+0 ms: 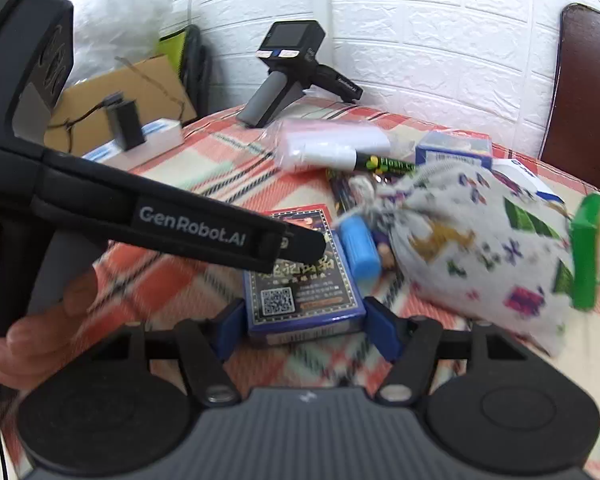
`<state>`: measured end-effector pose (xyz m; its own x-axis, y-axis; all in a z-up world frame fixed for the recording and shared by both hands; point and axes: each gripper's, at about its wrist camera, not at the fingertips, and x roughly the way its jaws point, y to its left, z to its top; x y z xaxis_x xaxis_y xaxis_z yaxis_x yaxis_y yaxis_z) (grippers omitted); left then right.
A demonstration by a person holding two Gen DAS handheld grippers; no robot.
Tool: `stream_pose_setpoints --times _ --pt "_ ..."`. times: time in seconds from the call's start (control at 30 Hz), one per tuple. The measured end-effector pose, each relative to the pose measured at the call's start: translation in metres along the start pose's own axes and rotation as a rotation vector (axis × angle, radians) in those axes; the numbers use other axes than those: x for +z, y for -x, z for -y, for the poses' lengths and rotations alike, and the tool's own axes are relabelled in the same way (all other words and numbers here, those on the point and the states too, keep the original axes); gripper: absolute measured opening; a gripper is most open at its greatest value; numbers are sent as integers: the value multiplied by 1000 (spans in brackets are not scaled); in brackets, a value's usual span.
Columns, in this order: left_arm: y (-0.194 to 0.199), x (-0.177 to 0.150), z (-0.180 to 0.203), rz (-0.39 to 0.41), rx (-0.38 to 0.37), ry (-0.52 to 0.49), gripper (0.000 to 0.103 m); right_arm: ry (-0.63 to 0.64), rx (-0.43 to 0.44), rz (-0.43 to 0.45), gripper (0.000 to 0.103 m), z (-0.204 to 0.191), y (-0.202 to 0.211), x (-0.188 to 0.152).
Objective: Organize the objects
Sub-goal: 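Carry the red card box into the green box and open the left gripper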
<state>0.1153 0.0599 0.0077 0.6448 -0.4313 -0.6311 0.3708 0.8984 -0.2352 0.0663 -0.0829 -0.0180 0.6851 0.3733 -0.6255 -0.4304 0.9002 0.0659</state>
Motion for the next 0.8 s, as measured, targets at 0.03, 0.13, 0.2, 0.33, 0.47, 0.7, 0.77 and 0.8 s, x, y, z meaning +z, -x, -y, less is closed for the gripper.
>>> stream_pose_setpoints --times 0.03,0.13,0.2,0.33,0.47,0.7,0.77,0.8 --pt "2 -4 3 -7 -4 3 62 19 5 10 64 0 6 -5" --pt "9 -19 21 -22 -12 15 62 70 4 8 64 3 28 -23" --pt "12 -28 41 -28 -7 0 63 83 6 0 64 9 42 -34" --pt "5 -35 82 -49 -5 -37 67 58 -9 -20 65 29 66 -50" --pt "-12 -32 120 -94 -56 -66 68 12 -66 -29 65 54 91 -65" --pt "-40 -34 205 -133 -148 -208 68 -134 -185 -30 64 109 139 -98" --pt "-48 -34 228 -145 -172 -248 68 -174 -217 -25 64 122 150 -107" --pt "-52 -34 238 -149 -181 -264 68 -189 -228 -17 64 128 155 -111"
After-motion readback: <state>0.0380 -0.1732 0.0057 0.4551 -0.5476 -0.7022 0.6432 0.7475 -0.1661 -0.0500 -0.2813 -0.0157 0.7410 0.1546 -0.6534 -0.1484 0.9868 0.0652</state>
